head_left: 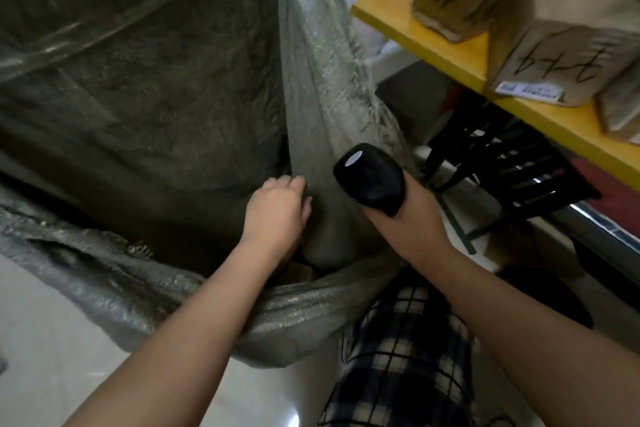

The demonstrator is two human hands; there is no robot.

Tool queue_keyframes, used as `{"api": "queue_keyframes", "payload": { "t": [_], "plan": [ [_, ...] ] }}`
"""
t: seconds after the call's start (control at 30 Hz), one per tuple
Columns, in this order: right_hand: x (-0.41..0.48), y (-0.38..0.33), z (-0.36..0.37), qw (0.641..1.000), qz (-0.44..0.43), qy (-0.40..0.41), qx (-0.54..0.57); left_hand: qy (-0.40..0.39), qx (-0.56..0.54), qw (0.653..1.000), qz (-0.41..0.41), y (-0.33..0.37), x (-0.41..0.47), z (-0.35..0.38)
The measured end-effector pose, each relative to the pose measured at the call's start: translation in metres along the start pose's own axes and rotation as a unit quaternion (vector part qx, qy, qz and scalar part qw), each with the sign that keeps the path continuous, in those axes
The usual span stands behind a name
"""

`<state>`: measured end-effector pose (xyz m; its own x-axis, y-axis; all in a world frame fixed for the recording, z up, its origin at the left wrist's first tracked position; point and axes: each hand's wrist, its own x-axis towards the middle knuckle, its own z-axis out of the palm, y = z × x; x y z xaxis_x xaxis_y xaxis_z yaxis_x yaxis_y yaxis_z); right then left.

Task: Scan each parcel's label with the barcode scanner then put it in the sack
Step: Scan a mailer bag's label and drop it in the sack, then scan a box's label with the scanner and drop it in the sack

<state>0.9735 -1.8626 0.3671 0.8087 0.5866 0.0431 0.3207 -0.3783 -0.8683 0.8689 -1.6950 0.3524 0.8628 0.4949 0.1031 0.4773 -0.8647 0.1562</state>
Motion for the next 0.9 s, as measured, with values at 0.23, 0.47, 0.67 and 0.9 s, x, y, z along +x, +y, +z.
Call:
{"api": "queue_keyframes", "payload": {
  "t": [0.23, 0.47, 0.67, 0.9],
  "plan": [
    [-0.046, -0.028, -0.101, 0.982, -0.033, 0.182, 0.029, 0.121, -0.098, 0.98, 0.127, 0.103, -0.001, -0.09],
    [-0.116, -0.028, -0.213, 0.95, -0.038, 0.305, 0.047, 0.14, -0.149, 0.941, 0.271, 0.226, -0.002, -0.133],
    [-0.169, -0.008, -0.289, 0.914, -0.005, 0.402, 0.045, 0.123, -0.156, 0.906, 0.373, 0.332, -0.009, -0.139],
    [-0.192, 0.014, -0.322, 0.885, 0.034, 0.457, 0.079, 0.069, 0.023, 0.919, 0.387, 0.415, 0.023, -0.138]
  ]
}}
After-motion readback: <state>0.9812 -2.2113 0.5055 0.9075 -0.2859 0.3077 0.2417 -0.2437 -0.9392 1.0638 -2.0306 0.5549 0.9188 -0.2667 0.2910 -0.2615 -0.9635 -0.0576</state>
